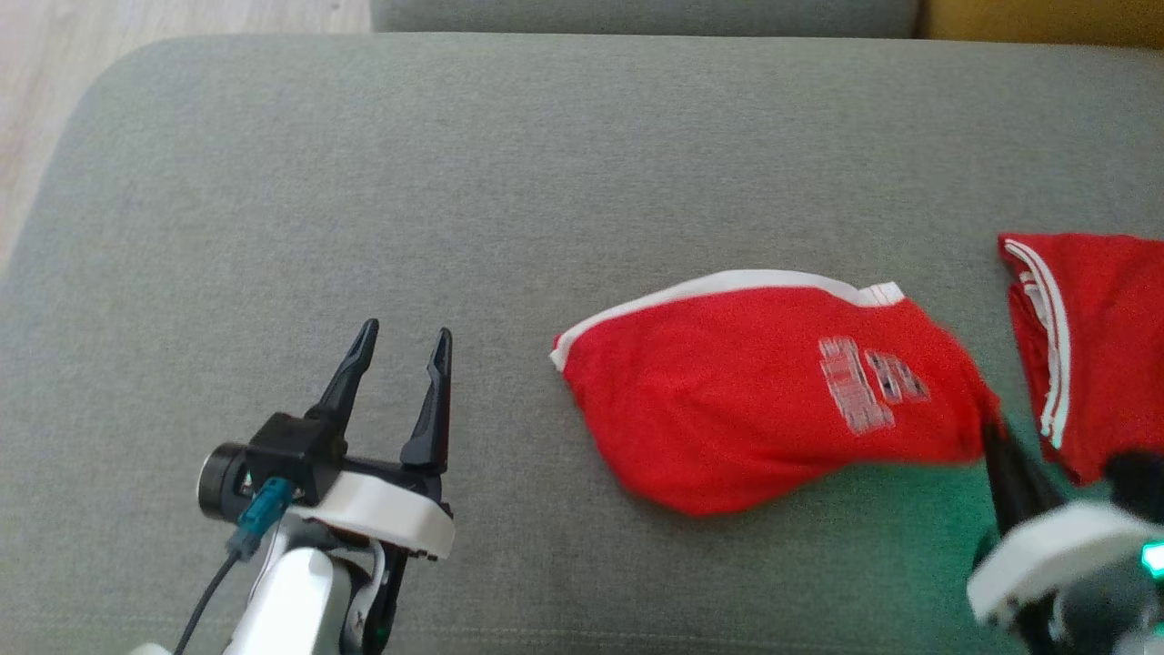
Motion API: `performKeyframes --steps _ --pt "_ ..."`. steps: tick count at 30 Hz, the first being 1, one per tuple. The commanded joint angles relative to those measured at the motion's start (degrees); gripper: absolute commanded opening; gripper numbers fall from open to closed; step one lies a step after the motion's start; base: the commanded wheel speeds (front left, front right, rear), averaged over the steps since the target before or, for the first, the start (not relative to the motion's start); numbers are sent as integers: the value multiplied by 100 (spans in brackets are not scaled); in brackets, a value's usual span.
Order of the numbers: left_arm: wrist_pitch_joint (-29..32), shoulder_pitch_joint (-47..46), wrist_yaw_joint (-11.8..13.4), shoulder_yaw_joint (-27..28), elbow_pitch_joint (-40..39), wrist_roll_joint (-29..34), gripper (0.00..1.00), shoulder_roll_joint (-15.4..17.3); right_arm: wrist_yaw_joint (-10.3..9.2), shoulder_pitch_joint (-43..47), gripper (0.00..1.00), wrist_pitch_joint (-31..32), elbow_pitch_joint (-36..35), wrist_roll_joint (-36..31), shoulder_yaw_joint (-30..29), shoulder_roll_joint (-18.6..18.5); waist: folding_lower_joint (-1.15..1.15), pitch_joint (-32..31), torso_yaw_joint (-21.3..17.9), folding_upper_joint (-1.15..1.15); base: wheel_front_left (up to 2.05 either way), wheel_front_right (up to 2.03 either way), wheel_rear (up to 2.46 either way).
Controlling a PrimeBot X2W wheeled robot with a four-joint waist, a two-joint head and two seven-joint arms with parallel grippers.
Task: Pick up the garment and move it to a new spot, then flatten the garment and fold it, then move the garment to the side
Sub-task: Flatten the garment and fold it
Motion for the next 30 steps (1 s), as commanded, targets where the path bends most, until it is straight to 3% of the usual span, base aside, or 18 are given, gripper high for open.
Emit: performKeyframes --steps 1,4,5,6,10,17,24,30 --pt "-71 -61 -19 225 -209 32 100 74 39 68 0 -42 23 365 109 -26 0 -34 -70 0 0 0 0" --pt "-71 -36 -22 236 -194 29 100 89 39 189 0 -144 339 685 175 -24 0 -52 -120 0 0 0 0" --pt "-71 -24 -23 236 -184 30 100 95 39 220 20 -178 521 760 209 -24 0 -72 -132 0 0 0 0" --pt "-71 -12 -25 233 -176 30 100 100 39 213 100 -250 665 820 238 -24 0 -82 -139 0 0 0 0" --pt "-71 21 -28 223 -144 24 100 117 39 52 100 -641 894 822 323 -23 0 -131 -157 0 0 0 0" --pt "-71 101 42 286 -165 -6 100 169 39 -295 100 -1180 199 202 399 -22 0 -249 -193 0 0 0 0" --pt "-62 262 126 340 -221 -76 100 198 39 -470 100 -1116 -578 -279 699 -26 0 -438 -211 0 0 0 0" --pt "25 385 146 309 -278 -133 100 216 39 -313 100 -998 -749 -306 820 -24 0 -521 -206 0 0 0 0"
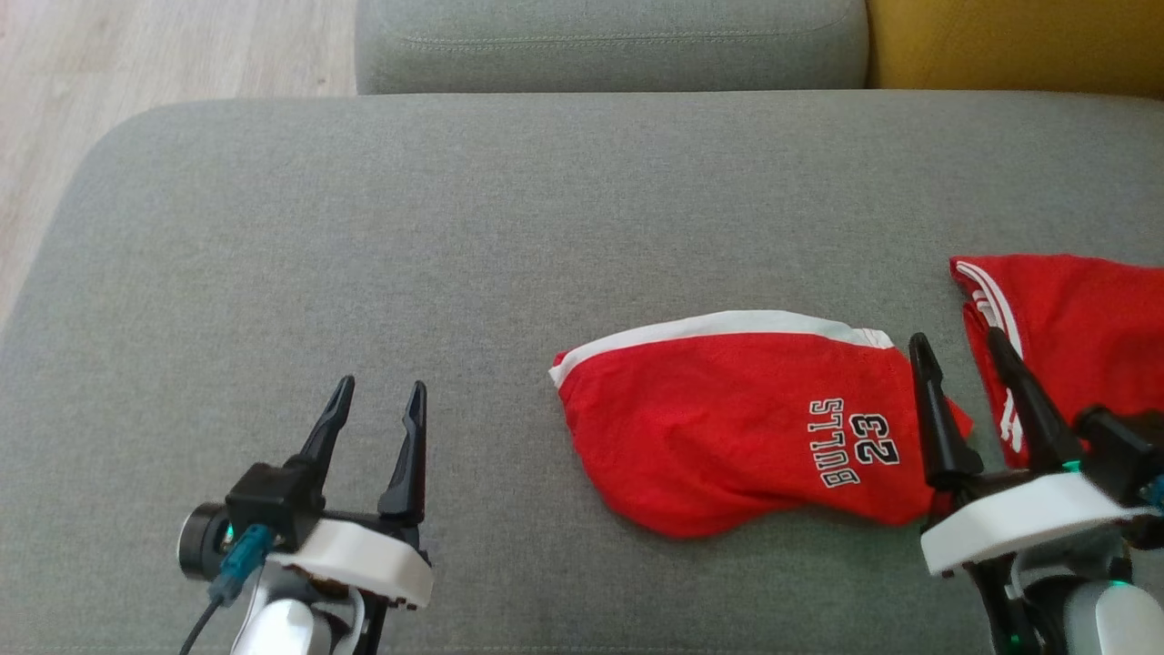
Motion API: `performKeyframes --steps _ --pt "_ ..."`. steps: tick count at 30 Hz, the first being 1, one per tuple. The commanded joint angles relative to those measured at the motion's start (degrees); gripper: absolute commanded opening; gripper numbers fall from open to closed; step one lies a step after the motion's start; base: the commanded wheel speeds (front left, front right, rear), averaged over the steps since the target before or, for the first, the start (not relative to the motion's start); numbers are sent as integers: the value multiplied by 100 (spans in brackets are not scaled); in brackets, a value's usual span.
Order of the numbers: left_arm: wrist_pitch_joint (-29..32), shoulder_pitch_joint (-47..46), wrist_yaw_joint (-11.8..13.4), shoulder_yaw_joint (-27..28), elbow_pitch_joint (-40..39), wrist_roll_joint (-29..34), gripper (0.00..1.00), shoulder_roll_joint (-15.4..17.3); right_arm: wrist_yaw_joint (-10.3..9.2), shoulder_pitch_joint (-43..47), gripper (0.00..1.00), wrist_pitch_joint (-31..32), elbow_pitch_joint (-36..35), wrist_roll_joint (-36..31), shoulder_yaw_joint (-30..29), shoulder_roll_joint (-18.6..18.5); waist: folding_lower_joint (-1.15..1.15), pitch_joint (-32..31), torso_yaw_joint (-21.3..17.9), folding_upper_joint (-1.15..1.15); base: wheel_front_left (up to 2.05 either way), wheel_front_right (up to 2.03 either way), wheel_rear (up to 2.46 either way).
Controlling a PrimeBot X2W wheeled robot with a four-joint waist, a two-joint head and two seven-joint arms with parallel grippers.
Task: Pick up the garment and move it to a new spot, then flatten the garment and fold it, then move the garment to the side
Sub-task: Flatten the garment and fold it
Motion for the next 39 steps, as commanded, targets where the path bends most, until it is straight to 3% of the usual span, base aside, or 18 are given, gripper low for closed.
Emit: performKeyframes --steps 1,30,39 --pt "13 -151 41 171 -221 -31 100 90 39 -70 100 19 -245 4 142 -49 0 -5 -1 0 0 0 0" --pt "118 -268 50 27 -273 -158 100 160 39 -70 100 43 -204 139 139 -47 0 107 20 0 0 0 0" --pt "828 -1341 -533 -518 368 -446 100 -116 39 -244 100 45 -193 162 187 -47 0 451 1 0 0 0 0"
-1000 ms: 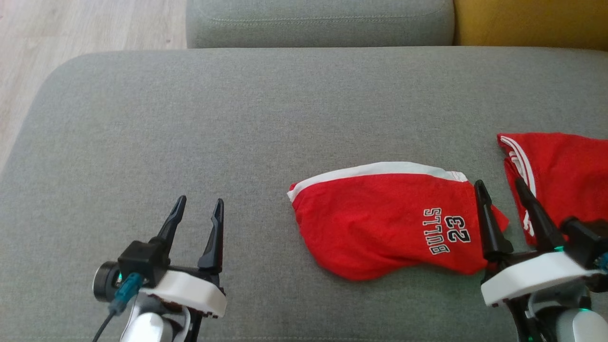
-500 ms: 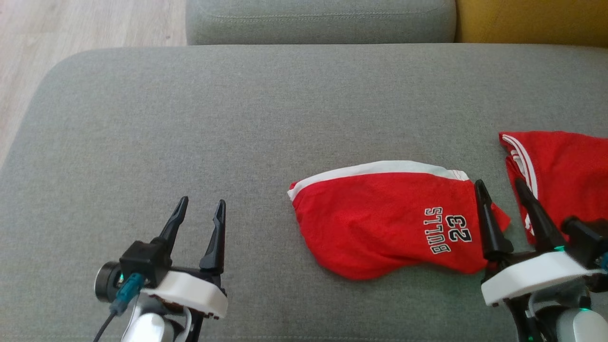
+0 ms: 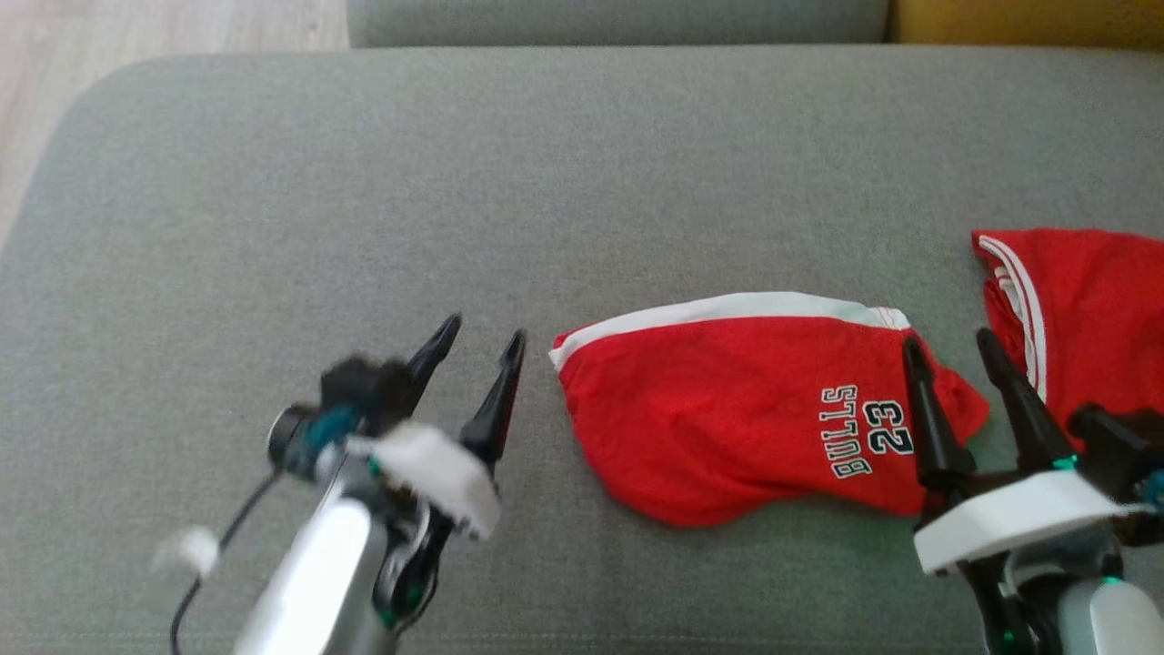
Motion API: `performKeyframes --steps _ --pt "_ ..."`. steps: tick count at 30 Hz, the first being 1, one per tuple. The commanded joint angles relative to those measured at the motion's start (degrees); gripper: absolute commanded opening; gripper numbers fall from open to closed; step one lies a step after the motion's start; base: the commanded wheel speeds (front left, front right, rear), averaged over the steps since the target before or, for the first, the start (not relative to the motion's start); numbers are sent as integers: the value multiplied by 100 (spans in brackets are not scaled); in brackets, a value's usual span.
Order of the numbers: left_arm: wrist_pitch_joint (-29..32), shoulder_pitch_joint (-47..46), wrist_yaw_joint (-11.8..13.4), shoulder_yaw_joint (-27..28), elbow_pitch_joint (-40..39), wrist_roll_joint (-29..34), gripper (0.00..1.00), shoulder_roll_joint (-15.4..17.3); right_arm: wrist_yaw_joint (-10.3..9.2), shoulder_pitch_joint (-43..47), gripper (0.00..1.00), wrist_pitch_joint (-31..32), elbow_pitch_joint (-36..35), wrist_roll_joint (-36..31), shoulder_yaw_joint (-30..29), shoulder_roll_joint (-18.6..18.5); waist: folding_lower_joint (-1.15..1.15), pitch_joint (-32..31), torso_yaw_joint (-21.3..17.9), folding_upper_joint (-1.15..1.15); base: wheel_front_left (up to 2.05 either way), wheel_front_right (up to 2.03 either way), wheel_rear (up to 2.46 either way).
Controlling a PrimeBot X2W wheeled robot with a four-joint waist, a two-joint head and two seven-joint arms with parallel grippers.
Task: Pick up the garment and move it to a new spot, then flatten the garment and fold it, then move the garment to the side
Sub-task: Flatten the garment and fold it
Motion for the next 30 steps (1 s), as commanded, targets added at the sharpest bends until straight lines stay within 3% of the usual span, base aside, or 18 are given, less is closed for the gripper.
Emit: performKeyframes --steps 1,7,15,16,18,19,26,30 --pt "134 -459 -66 140 38 -102 100 -14 39 -317 100 -4 -183 26 189 -47 0 105 -70 0 0 0 0" --pt "588 -1012 -304 -109 1010 -618 100 -142 39 -456 100 -59 -59 99 266 -47 0 298 -303 0 0 0 0" --pt "585 -1378 -414 -455 1787 -1023 100 -186 39 -498 100 -109 25 121 199 -47 0 424 -445 0 0 0 0" --pt "560 -1426 -418 -486 1858 -1051 87 -184 39 -507 100 -111 27 123 200 -47 0 434 -454 0 0 0 0" --pt "451 -1518 -424 -520 1972 -1099 5 -165 39 -527 100 -110 34 122 205 -47 0 449 -472 0 0 0 0" --pt "403 -1554 -426 -538 2029 -1123 0 -153 39 -535 100 -109 38 122 207 -47 0 453 -478 0 0 0 0" --pt "102 -1708 -433 -672 2268 -1235 0 -86 39 -621 100 -84 179 157 42 -49 0 394 -418 0 0 0 0" --pt "-34 -1767 -434 -735 2336 -1272 0 -92 39 -957 100 -19 596 228 -158 -253 0 374 -355 0 0 0 0"
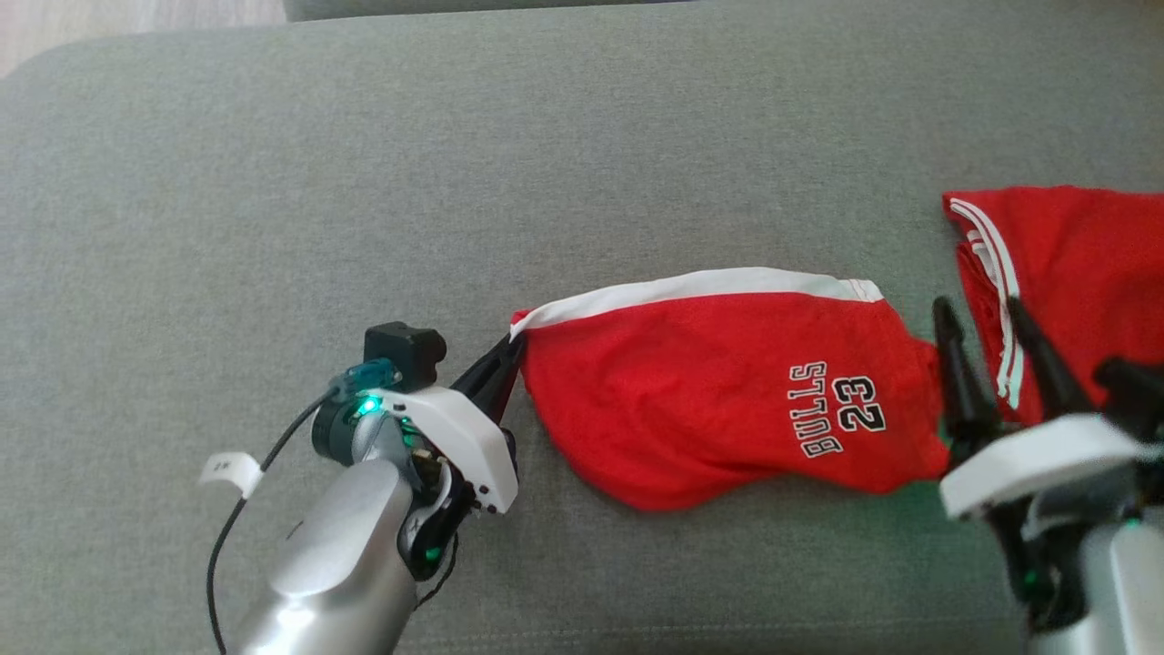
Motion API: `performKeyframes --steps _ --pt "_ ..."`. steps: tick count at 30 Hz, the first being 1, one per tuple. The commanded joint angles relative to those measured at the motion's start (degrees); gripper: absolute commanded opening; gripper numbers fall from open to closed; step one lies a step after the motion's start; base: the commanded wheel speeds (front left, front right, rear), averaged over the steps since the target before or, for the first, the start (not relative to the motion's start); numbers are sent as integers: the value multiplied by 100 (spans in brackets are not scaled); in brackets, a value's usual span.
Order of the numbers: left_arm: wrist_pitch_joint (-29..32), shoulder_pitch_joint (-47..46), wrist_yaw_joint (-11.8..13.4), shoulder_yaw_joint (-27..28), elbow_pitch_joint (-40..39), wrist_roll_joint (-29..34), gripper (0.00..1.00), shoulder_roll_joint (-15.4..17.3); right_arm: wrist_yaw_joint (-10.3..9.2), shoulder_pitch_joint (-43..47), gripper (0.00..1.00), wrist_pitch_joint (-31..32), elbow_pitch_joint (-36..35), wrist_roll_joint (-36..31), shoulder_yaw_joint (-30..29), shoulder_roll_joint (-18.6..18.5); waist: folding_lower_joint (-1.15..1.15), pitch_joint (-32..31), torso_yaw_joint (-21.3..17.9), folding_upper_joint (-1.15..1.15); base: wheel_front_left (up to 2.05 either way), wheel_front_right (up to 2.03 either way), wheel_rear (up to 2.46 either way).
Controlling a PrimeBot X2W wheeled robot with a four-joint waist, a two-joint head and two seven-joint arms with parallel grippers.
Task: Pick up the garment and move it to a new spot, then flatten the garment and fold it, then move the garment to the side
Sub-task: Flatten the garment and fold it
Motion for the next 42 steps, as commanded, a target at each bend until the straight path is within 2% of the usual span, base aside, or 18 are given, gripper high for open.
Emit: performKeyframes --steps 1,8,16,17,18,19,23,27,35,36,42 --pt "-69 -317 -31 154 -131 -22 0 92 39 -327 100 36 -106 51 87 -158 0 8 22 0 0 0 0" --pt "-236 -504 -32 6 -115 -5 0 59 39 -1414 100 628 1347 370 520 -677 0 182 196 0 0 0 0" --pt "-383 -635 -32 -196 -28 -72 0 12 39 -2218 100 1410 2925 577 1051 -834 0 254 376 0 0 0 0" --pt "-413 -641 -32 -206 -12 -85 0 8 39 -2256 87 1445 3044 613 1080 -833 0 252 391 0 0 0 0" --pt "-441 -643 -32 -214 2 -97 0 4 39 -2286 39 1451 3127 675 1100 -816 0 249 403 0 0 0 0" --pt "-471 -645 -32 -219 13 -103 0 2 39 -2310 0 1415 3168 717 1131 -816 0 244 411 0 0 0 0" --pt "-589 -646 18 -219 35 -77 0 20 39 -2307 0 1087 3112 840 1179 -885 0 205 420 0 0 0 0" --pt "-700 -645 120 -185 -67 -8 0 114 39 -2205 0 625 2716 862 1138 -969 0 159 377 0 0 0 0" --pt "-819 -743 421 -94 -934 307 0 543 39 -1965 0 -62 1218 601 780 -1095 0 -106 276 0 0 0 0" --pt "-819 -743 421 -94 -934 307 0 543 39 -1965 0 -62 1218 601 780 -1095 0 -106 276 0 0 0 0" --pt "-633 -928 712 62 -2157 518 0 995 39 -1997 0 -147 -362 321 404 -1036 0 -413 256 0 0 0 0"
